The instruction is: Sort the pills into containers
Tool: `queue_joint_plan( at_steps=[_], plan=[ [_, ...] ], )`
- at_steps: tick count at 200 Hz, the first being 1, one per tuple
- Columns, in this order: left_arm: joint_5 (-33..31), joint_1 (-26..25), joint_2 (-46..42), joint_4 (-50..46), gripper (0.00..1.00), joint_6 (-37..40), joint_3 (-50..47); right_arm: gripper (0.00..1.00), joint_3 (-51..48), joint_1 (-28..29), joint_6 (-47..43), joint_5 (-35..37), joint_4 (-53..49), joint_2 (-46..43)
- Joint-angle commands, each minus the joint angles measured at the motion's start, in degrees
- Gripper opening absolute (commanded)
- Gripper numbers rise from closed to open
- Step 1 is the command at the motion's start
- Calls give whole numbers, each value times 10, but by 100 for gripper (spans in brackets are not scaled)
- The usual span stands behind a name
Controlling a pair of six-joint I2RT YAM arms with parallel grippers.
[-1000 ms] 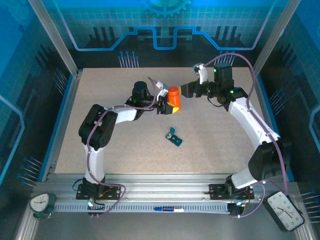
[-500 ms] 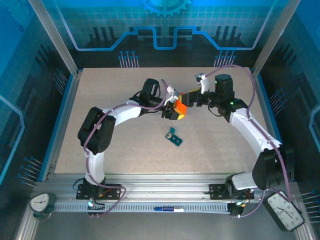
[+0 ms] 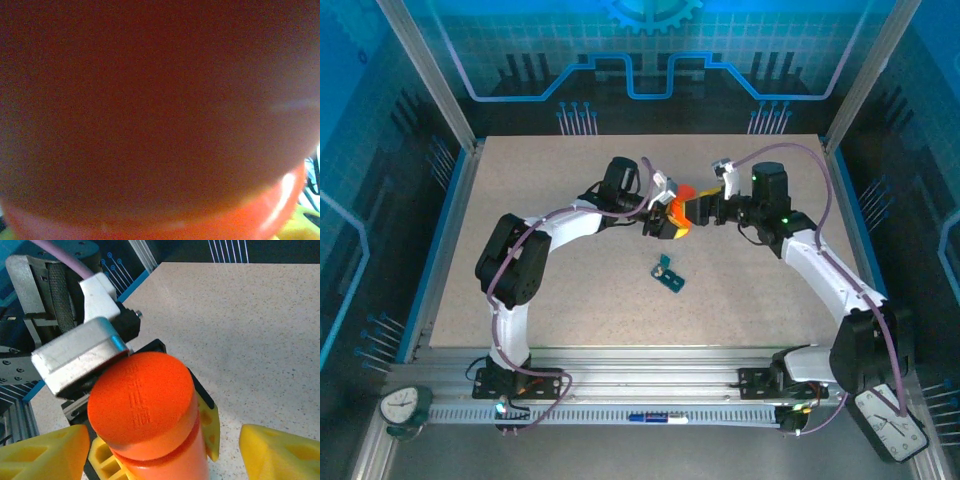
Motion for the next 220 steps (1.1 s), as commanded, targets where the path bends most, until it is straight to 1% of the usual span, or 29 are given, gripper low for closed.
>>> queue_joint_plan(
  at_steps=[1,48,110,136,149,161,187,201,220],
  plan=[
    [32,6,-30,47,0,-32,-4,80,-19,-5,4,-20,41,-17],
    [48,6,-32,85,0,-74,-6,78,-35,-4,34,-36,101,2],
    [55,3,-38,83,0,-77,-5,76,-1,12,57,-46,140,54],
    [56,-1,-40,80,0,-76,-4,73,5,18,64,-46,153,65],
    [57,-1,-41,76,0,-73,-2,68,5,18,71,-47,163,69],
    [57,-1,-42,75,0,-71,-4,62,3,19,79,-46,172,71],
    [50,-1,-43,82,0,-73,-6,38,-2,19,103,-51,198,78],
    [40,-1,-46,102,0,-85,-14,33,-14,19,124,-44,235,79],
    [31,2,-48,153,12,-114,-30,29,-34,18,152,-31,281,78]
  ],
)
